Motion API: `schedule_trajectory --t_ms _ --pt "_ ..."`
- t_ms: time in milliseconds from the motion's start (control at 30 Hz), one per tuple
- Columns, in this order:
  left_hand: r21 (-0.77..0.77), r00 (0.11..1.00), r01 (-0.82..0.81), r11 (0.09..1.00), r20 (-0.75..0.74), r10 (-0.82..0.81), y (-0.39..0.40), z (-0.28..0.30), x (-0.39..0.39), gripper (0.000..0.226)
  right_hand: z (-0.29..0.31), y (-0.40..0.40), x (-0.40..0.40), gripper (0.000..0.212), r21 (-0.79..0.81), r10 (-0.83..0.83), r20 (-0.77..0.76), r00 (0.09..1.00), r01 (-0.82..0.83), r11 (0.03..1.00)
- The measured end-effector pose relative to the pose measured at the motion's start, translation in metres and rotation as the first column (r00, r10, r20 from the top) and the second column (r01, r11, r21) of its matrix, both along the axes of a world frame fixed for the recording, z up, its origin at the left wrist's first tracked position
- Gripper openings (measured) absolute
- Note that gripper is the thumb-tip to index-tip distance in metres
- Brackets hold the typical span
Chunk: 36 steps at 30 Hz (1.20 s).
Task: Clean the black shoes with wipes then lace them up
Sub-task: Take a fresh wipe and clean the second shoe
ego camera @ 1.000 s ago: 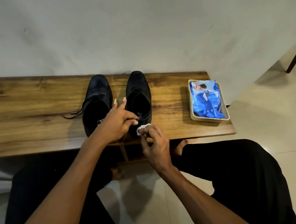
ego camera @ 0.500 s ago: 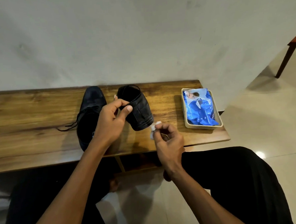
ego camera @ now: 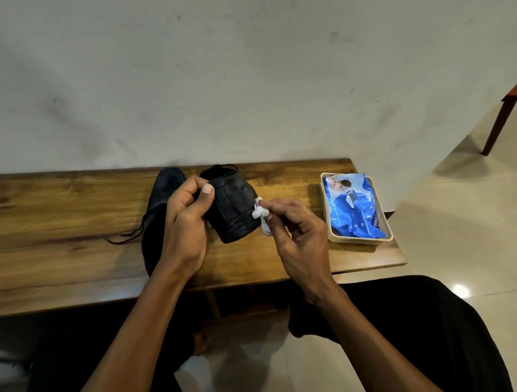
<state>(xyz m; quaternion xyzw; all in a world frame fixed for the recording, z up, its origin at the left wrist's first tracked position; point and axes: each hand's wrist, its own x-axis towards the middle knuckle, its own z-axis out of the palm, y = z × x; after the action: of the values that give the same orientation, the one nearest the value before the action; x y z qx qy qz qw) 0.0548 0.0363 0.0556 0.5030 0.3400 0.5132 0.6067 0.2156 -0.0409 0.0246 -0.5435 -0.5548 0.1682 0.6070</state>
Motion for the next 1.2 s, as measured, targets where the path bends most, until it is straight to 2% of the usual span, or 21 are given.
schedule_trajectory --t_ms 200,333,433,633,800,867,1000,1133,1200 --pt "-0.194 0.959 -0.026 0.981 0.272 0.079 0.000 0.005 -0.004 0.019 -0.012 0.015 0.014 0.025 -0.041 -0.086 0.041 0.995 0.088 0.995" --pt "-0.209 0.952 0.011 0.978 0.301 0.054 0.002 0.004 -0.010 0.017 -0.021 0.022 0.032 0.024 -0.055 -0.171 0.218 0.961 0.187 0.981" --pt "-0.190 0.960 0.008 0.982 0.277 0.046 0.005 0.007 -0.013 0.016 -0.016 0.024 0.038 0.023 -0.102 -0.183 0.270 0.945 0.217 0.971" --pt "-0.191 0.965 -0.039 0.981 0.246 0.086 0.005 0.006 -0.009 0.018 0.029 -0.003 -0.009 0.025 0.036 -0.022 0.336 0.942 0.011 0.999" --pt "-0.268 0.975 -0.095 0.959 0.169 0.144 0.000 0.010 -0.006 0.062 0.046 -0.017 -0.033 0.029 0.129 0.074 0.488 0.870 -0.155 0.979" --pt "-0.277 0.975 -0.136 0.951 0.132 0.177 -0.001 0.009 -0.004 0.054 0.045 -0.016 -0.031 0.029 0.167 0.070 0.526 0.848 -0.184 0.969" --pt "-0.307 0.967 -0.179 0.935 0.120 0.224 0.002 0.013 -0.004 0.042 0.025 -0.006 0.001 0.033 0.172 -0.041 0.506 0.861 -0.054 0.984" --pt "-0.311 0.968 -0.165 0.936 0.130 0.214 0.005 0.017 -0.013 0.042 0.003 0.008 0.043 0.032 0.014 -0.182 0.526 0.831 0.205 0.979" --pt "-0.341 0.965 -0.171 0.924 0.129 0.226 0.007 0.017 -0.016 0.051 -0.004 0.014 0.055 0.029 -0.072 -0.222 0.502 0.836 0.296 0.952"
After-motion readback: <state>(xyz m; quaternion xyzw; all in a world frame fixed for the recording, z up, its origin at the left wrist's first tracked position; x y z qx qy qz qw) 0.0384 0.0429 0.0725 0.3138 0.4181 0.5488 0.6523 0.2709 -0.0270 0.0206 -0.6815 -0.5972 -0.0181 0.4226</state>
